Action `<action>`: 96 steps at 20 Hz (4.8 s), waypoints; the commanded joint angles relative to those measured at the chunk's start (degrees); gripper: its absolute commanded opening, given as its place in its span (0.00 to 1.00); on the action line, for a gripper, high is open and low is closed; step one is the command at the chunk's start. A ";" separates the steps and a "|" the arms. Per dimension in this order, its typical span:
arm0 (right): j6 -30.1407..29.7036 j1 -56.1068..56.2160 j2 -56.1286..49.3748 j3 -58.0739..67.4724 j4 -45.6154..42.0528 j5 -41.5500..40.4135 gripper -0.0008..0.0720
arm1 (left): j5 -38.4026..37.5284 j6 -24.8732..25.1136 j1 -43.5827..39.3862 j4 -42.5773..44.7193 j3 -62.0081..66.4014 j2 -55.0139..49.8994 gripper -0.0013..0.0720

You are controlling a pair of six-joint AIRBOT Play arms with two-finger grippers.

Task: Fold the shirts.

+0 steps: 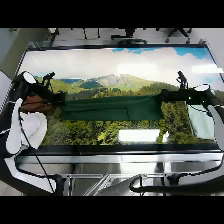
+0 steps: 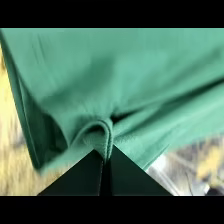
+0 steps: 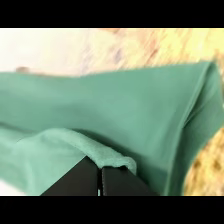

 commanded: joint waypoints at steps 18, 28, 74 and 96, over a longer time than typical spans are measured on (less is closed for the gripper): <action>-0.52 -0.42 -11.45 6.69 -6.12 12.28 0.14 | -11.28 -5.16 -5.40 -10.03 24.35 -10.16 0.05; -0.28 -2.03 0.70 6.86 -4.70 18.12 0.04 | -0.35 -4.96 -29.49 -10.69 24.35 -21.70 0.04; 13.53 17.03 -12.00 18.88 -5.35 3.82 0.84 | -4.72 -2.89 -13.66 -15.32 24.92 23.50 0.04; 22.32 5.86 2.82 37.22 -19.02 13.66 0.04 | -8.07 -2.80 -13.66 -15.28 24.92 23.47 0.04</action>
